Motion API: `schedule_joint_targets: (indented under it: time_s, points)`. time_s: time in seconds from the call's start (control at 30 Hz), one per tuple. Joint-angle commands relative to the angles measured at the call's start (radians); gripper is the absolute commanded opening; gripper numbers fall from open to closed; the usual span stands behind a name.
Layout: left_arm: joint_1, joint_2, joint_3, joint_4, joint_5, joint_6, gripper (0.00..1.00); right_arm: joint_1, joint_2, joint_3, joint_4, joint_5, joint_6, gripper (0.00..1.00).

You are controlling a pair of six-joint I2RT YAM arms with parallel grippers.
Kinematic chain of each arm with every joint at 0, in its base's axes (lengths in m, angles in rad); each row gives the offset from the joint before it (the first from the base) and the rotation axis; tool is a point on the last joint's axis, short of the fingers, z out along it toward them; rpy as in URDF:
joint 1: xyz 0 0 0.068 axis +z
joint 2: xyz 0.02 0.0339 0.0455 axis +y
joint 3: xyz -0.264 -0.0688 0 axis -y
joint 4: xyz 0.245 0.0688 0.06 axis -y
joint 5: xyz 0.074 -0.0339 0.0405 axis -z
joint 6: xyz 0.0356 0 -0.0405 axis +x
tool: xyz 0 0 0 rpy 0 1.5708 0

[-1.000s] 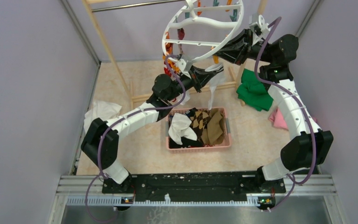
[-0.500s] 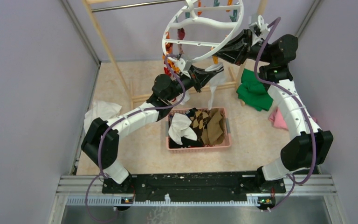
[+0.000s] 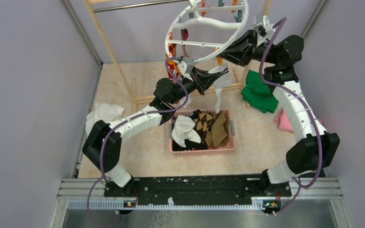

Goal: Clip the socks to the hanger
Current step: Clamp the sock onto the hanger.

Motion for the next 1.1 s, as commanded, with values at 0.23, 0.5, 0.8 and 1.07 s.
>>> schedule_joint_targets:
  time_s: [0.23, 0.5, 0.8, 1.07]
  points:
    - [0.003, -0.064, -0.017, 0.129, -0.037, -0.008, 0.00, 0.010, -0.024, -0.006, 0.011, -0.022, 0.002, 0.06]
    - [0.003, -0.068, -0.022, 0.140, -0.051, -0.016, 0.00, 0.009, -0.025, -0.009, 0.010, -0.023, 0.002, 0.06]
    - [0.001, -0.068, -0.037, 0.215, -0.027, -0.022, 0.00, 0.010, -0.025, -0.011, 0.009, -0.022, -0.001, 0.06]
    - [0.002, -0.066, -0.039, 0.217, -0.031, -0.016, 0.00, 0.009, -0.027, -0.011, 0.004, -0.021, 0.000, 0.08]
